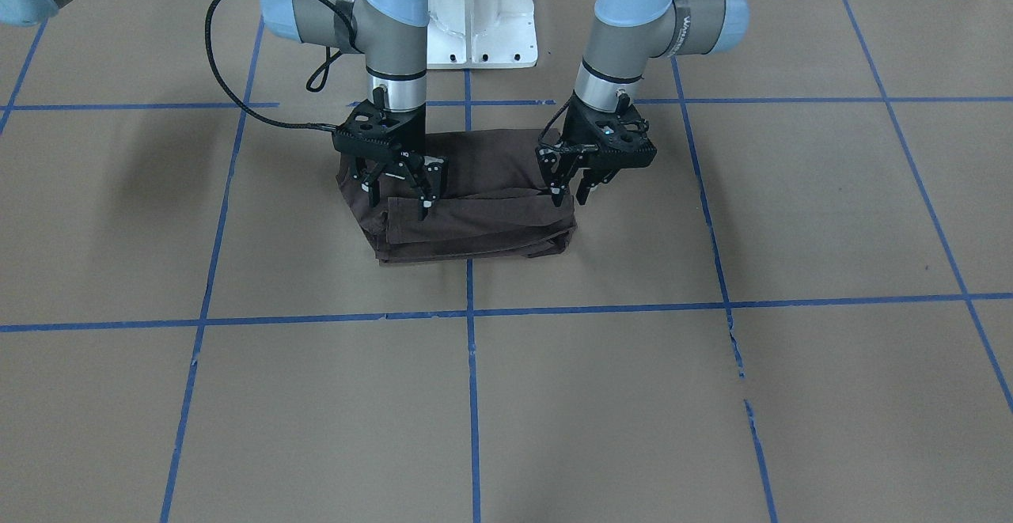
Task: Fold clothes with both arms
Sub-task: 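Open both grippers and raise them off the folded shirt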
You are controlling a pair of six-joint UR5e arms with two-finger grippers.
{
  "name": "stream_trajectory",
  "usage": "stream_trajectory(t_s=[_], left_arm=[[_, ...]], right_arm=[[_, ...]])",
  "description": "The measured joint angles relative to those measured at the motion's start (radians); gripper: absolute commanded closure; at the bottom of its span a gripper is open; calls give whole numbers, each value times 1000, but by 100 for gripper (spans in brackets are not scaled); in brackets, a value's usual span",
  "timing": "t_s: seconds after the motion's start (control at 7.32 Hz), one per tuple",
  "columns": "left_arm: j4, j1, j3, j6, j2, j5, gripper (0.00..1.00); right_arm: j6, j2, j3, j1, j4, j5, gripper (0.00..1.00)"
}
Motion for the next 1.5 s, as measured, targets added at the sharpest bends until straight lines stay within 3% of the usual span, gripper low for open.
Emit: stream_trajectory(t_s=[0.41, 0.82, 1.5], left_arm=[[-4, -64, -2, 159, 4, -60, 0], [-8, -81, -2, 192, 7, -84, 0], [-8, -82, -5, 187, 11, -85, 0]], right_arm=[[-83, 22, 15, -63, -7, -5, 0], [-245, 28, -61, -105, -7, -46, 0], [-446, 31, -132, -39, -18, -53, 0]])
